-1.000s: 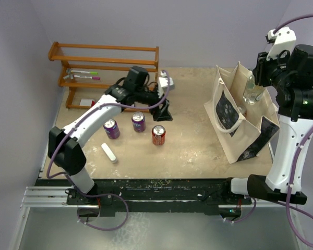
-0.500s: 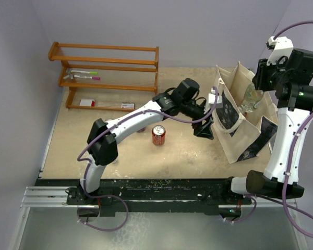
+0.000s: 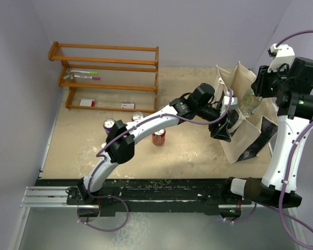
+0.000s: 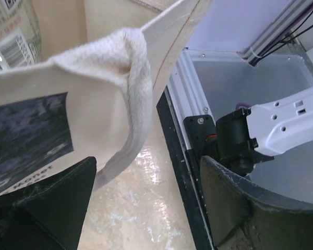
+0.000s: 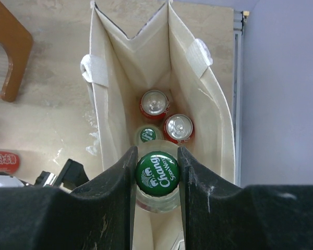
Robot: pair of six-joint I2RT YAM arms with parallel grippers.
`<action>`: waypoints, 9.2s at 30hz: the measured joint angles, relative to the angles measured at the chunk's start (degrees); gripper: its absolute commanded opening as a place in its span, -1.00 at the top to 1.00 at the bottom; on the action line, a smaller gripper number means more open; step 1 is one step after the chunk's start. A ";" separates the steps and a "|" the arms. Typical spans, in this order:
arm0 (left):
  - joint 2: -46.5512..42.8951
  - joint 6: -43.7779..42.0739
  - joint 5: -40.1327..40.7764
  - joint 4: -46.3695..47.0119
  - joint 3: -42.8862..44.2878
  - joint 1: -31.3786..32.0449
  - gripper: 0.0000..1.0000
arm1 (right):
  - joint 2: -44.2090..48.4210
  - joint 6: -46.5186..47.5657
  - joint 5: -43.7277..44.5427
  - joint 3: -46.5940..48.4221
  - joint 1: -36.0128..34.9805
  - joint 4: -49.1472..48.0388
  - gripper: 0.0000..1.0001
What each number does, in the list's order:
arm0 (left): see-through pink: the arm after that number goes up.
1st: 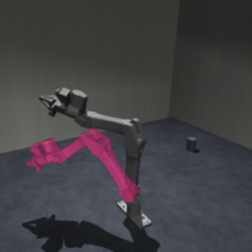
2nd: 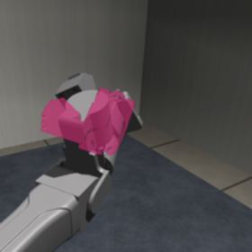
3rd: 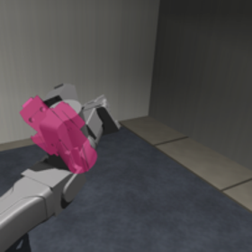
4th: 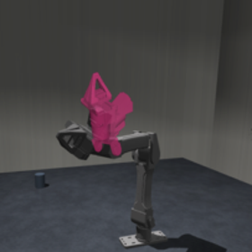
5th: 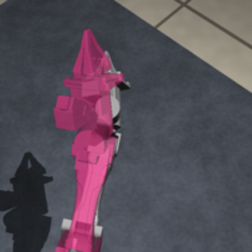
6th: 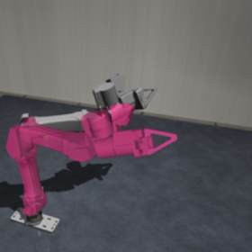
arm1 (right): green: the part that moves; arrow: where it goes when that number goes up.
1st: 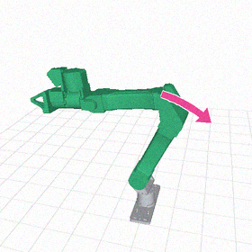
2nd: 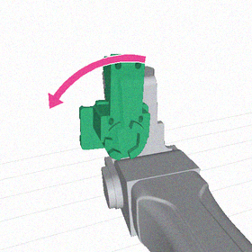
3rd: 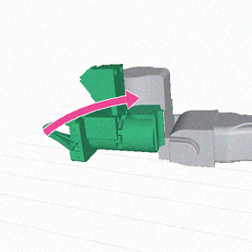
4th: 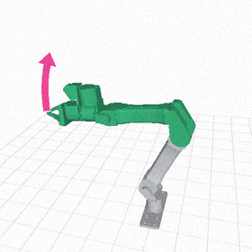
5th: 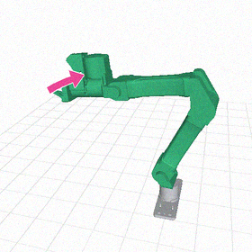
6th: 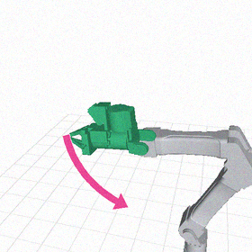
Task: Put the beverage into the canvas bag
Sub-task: Place the drink in the canvas bag, then move the canvas bag to the center of the board.
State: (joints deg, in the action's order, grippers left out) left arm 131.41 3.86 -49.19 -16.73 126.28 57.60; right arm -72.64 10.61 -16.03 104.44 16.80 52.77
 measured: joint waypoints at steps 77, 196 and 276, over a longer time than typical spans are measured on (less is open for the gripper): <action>-8.83 -8.00 1.18 -5.33 -11.80 -0.22 1.00 | -10.67 21.68 -5.35 -16.68 1.27 -16.83 1.00; -8.83 -7.41 0.33 -7.78 -9.38 0.28 1.00 | -8.72 26.51 11.32 -30.45 1.27 -21.29 -0.38; -35.87 -32.15 16.68 -22.62 -30.67 -17.68 -0.98 | 0.76 5.55 -2.86 -20.48 -20.70 -6.56 1.00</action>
State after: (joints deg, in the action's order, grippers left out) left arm 95.55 -28.29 -32.51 -39.35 95.61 39.92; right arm -71.88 16.16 -18.90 83.96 -3.90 46.22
